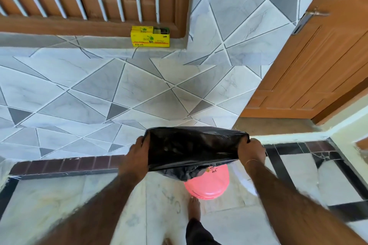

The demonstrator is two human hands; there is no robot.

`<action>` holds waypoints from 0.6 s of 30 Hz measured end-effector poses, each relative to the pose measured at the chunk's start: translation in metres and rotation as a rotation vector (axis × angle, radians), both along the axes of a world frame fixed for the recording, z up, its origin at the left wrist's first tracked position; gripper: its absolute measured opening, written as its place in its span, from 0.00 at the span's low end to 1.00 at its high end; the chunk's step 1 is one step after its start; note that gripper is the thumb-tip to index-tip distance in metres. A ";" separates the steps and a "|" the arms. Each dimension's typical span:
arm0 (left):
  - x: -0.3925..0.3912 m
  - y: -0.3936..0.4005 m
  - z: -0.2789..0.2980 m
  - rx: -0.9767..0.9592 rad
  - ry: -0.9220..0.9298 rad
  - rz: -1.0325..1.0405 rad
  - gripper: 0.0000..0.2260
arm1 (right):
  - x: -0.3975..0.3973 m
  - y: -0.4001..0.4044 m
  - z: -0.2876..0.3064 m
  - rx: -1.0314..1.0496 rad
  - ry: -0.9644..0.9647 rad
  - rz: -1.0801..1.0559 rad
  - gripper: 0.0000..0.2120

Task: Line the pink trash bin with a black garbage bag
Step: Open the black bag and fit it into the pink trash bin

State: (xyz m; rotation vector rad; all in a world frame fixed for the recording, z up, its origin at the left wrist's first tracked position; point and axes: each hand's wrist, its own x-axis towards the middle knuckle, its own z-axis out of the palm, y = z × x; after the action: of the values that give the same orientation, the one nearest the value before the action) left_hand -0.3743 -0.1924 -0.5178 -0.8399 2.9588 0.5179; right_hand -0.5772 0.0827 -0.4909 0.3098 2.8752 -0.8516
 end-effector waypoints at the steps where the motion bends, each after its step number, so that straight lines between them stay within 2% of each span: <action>1: 0.003 0.002 -0.004 -0.009 -0.028 -0.022 0.43 | 0.002 0.003 -0.001 0.041 0.005 0.011 0.23; 4: 0.012 0.006 -0.016 -0.067 -0.099 -0.074 0.40 | 0.010 0.010 -0.006 0.227 0.042 0.122 0.22; 6: 0.013 0.004 -0.015 -0.031 -0.121 -0.023 0.38 | 0.013 0.012 -0.008 0.305 0.074 0.202 0.19; 10: 0.001 -0.004 -0.003 0.022 -0.070 0.076 0.39 | 0.002 0.006 -0.002 0.248 0.094 0.256 0.16; 14: -0.010 -0.018 0.001 0.017 -0.007 0.120 0.41 | -0.004 -0.013 0.008 0.220 0.114 0.283 0.21; 18: -0.013 -0.032 0.002 -0.033 -0.001 0.155 0.38 | -0.005 -0.019 0.007 0.207 0.077 0.322 0.23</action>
State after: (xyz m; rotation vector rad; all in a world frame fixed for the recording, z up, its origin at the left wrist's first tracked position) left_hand -0.3877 -0.2241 -0.5154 -1.0783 2.9247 0.4748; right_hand -0.5827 0.0640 -0.4836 -0.1694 2.9701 -0.5211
